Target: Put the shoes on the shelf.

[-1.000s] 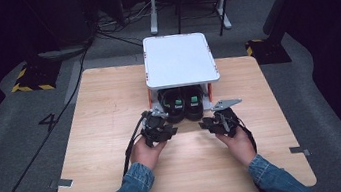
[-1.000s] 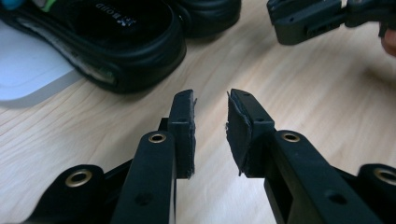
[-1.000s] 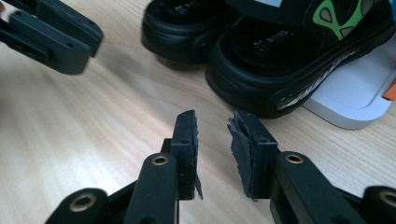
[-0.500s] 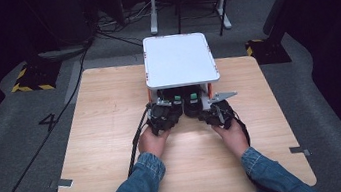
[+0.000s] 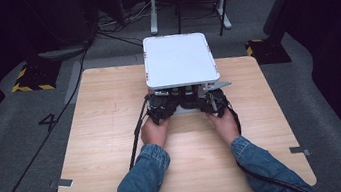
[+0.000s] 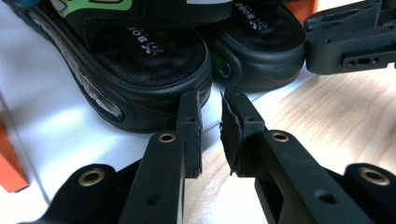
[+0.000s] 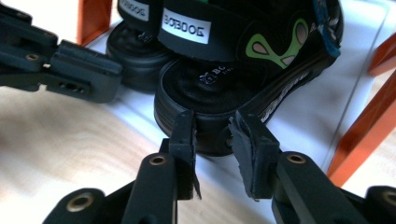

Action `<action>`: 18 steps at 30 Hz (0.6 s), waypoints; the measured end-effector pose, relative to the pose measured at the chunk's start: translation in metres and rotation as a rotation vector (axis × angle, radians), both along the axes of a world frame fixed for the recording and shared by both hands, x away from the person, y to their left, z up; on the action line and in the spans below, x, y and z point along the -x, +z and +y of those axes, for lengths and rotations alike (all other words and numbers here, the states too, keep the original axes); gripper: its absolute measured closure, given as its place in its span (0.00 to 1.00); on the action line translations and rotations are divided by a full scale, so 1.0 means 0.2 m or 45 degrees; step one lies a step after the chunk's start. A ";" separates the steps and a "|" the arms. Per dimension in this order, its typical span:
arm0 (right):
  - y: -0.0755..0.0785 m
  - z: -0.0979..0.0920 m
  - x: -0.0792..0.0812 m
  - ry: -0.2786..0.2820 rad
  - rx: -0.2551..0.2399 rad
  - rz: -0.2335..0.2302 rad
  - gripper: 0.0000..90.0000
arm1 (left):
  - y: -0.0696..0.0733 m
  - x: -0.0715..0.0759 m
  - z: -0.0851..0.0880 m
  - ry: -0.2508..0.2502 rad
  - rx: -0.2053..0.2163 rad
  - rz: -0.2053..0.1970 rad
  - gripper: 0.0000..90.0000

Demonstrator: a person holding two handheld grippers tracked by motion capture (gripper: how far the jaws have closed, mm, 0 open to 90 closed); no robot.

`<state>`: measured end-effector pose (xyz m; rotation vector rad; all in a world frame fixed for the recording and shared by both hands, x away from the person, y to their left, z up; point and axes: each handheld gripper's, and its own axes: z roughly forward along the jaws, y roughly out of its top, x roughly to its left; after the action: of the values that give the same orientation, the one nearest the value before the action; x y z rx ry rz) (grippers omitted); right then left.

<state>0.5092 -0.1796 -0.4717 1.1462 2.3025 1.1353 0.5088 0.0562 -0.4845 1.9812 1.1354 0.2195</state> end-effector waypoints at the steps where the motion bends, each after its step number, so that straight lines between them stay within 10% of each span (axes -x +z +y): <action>1: 0.00 0.01 0.00 -0.013 -0.001 -0.015 0.78 | 0.00 0.00 0.00 0.005 -0.002 -0.003 0.86; 9: -0.03 0.03 -0.02 -0.085 0.006 -0.116 0.70 | 0.00 -0.02 -0.01 0.016 -0.002 0.001 0.78; 14: -0.03 -0.04 0.02 -0.022 -0.115 -0.080 0.65 | 0.00 0.06 0.01 -0.026 0.002 0.035 0.71; 18: -0.01 -0.09 0.09 0.024 -0.061 -0.059 0.65 | 0.02 0.13 0.05 -0.050 0.009 0.050 0.70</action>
<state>0.4917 -0.1967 -0.4732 1.1057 2.2668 1.2174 0.4825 0.0671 -0.4807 2.0069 1.1196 0.1568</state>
